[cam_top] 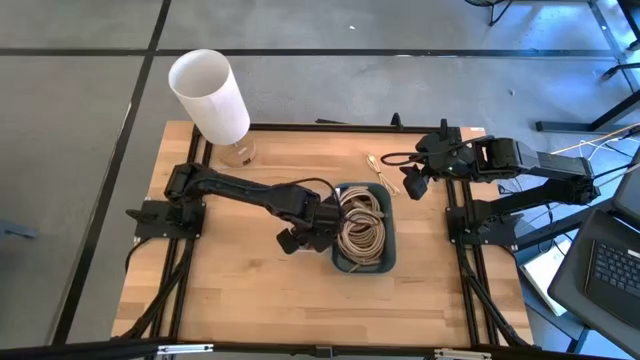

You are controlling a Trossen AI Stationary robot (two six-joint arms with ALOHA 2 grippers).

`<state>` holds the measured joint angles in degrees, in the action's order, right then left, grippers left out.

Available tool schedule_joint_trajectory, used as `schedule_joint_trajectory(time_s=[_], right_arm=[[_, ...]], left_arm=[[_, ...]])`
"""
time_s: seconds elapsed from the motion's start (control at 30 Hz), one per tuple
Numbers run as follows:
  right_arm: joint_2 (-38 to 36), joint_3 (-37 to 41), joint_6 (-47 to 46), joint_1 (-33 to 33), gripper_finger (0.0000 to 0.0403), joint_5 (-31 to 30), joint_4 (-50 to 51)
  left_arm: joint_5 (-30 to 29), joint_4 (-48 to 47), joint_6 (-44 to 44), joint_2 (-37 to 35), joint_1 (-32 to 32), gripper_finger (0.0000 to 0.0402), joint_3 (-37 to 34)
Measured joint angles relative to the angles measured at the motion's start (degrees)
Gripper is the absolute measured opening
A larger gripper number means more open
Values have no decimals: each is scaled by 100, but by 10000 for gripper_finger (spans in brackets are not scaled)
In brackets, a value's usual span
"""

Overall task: Pick & Place USB Port
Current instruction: Put the white charger cable into the white transparent bin

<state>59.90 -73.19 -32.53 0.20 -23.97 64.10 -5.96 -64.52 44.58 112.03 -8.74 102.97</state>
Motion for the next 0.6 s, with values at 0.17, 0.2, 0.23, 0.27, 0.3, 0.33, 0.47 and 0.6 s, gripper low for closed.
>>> schedule_joint_trajectory(time_s=[0.17,0.2,0.23,0.27,0.3,0.33,0.47,0.6], right_arm=[[-2,0,6,-1,206,-2,0],[-1,0,14,-1,206,-2,0],[0,0,17,-1,206,-1,0],[-1,0,17,-1,206,-2,0],[0,0,17,0,206,-2,0],[-2,0,17,-2,206,-2,0],[-1,0,15,-1,206,-2,0],[-1,4,16,0,206,-1,11]], left_arm=[[-715,-686,-235,0,-155,193,1066],[-898,-756,-298,-2,-180,191,1287],[-1101,-849,-373,-2,-200,190,1515],[-1304,-953,-449,-2,-226,189,1744],[-1515,-1050,-533,-2,-254,188,1990],[-1745,-1115,-616,-2,-283,188,2249],[-2751,-1356,-933,-26,-381,187,3218],[-3705,-530,-1328,-899,-463,186,2735]])
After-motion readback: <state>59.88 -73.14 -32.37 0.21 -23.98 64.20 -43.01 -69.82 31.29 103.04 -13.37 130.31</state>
